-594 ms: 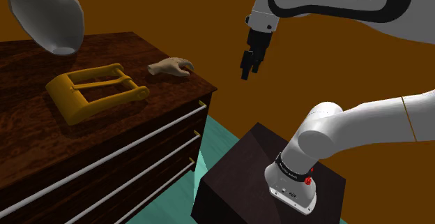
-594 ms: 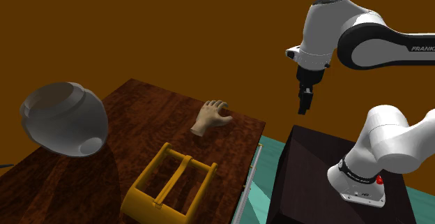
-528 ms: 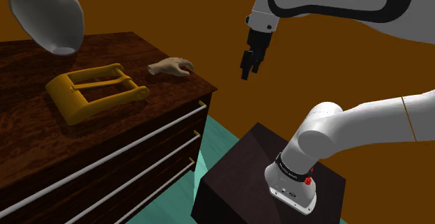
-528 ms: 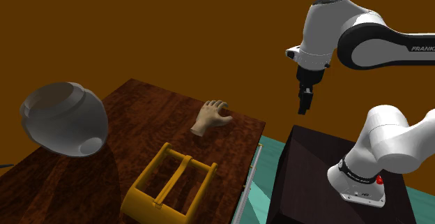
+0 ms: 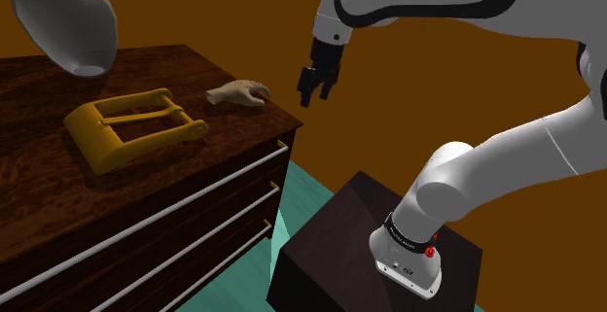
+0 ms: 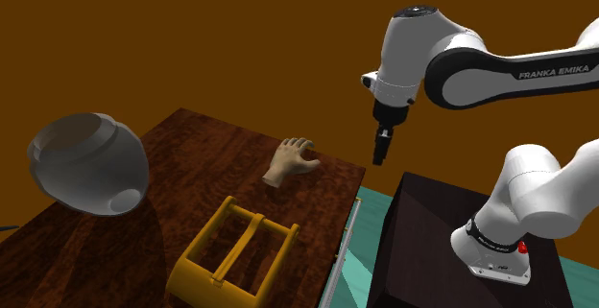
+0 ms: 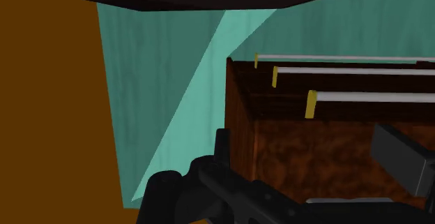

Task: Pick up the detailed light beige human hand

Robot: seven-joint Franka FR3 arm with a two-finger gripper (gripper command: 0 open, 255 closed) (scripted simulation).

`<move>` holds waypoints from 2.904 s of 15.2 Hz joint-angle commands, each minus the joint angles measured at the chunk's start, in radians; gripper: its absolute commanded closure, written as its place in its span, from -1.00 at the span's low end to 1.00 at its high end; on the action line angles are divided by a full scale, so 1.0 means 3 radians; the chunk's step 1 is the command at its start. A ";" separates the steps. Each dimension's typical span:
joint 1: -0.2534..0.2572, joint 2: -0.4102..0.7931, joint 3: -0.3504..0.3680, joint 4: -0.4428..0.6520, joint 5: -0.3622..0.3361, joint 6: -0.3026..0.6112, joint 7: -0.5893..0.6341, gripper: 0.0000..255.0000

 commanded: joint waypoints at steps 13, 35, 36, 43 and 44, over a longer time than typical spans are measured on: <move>0.0015 0.1501 0.0348 0.1124 -0.0053 0.0878 0.0735 -1.00; 0.0032 0.1777 0.0378 0.1114 -0.0111 0.1226 0.0834 1.00; 0.0032 0.1764 0.0377 0.1145 -0.0109 0.1182 0.0835 1.00; 0.0027 0.1698 0.0371 0.1387 -0.0105 0.0876 0.0843 1.00; 0.0027 0.1691 0.0371 0.1424 -0.0105 0.0832 0.0845 1.00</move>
